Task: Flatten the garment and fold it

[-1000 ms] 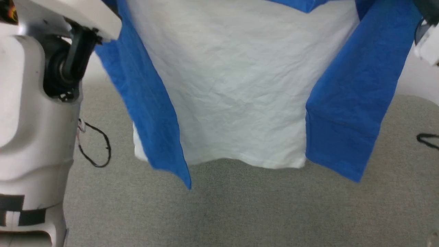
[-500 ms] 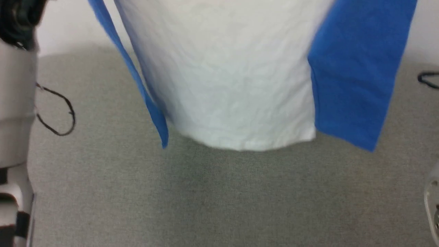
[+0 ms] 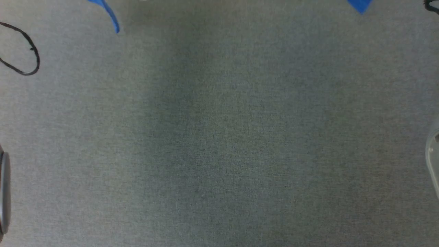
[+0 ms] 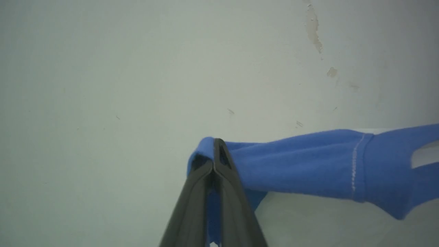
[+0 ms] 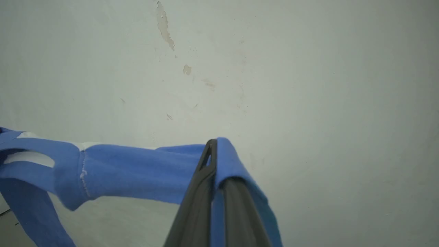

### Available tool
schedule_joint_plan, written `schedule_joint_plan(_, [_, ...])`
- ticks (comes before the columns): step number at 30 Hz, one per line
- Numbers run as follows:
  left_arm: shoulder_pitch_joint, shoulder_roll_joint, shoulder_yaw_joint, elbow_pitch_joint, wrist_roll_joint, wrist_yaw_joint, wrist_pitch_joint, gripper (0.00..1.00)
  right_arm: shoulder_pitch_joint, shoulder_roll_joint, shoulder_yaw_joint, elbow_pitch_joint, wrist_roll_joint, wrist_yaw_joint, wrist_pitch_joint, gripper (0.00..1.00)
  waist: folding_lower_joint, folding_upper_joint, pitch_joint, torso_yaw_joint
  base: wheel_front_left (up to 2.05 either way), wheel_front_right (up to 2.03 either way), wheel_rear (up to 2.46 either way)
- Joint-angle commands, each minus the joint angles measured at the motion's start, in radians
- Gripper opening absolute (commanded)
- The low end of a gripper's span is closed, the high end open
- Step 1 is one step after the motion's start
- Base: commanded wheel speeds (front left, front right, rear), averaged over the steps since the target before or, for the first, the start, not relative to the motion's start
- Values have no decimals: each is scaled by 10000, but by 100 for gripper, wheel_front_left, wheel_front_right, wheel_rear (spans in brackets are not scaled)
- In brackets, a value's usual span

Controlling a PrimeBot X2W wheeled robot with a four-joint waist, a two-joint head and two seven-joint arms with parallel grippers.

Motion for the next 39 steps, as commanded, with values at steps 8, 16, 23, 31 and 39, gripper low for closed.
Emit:
schedule_joint_plan(8, [481,-365,-218,1225,-91,-490,-942,0,550,-291,123,887,327,-23,-854,0,-4,0,1105,357,0,0,0])
schedule_joint_plan(16, [2507,-894,-453,1443,-507,-811,-1605,0,3650,-777,238,-37,1846,-23,-1325,0,-4,0,-155,640,0,0,0])
schedule_joint_plan(23, [5895,-1175,-551,418,-1082,-481,-1482,0,8121,-684,-186,-2024,2856,-23,-1564,0,-4,0,-1722,745,0,0,0])
schedule_joint_plan(31, [10254,-1481,-717,-1233,-2007,446,-310,0,12837,-13,-1114,-3659,2654,-23,-1355,0,-4,0,-3041,703,0,0,0])
schedule_joint_plan(39, [13374,-1006,-600,-2447,-2637,1653,1136,0,15144,107,-1353,-3861,1814,-23,-673,0,-4,0,-3705,544,0,0,0])
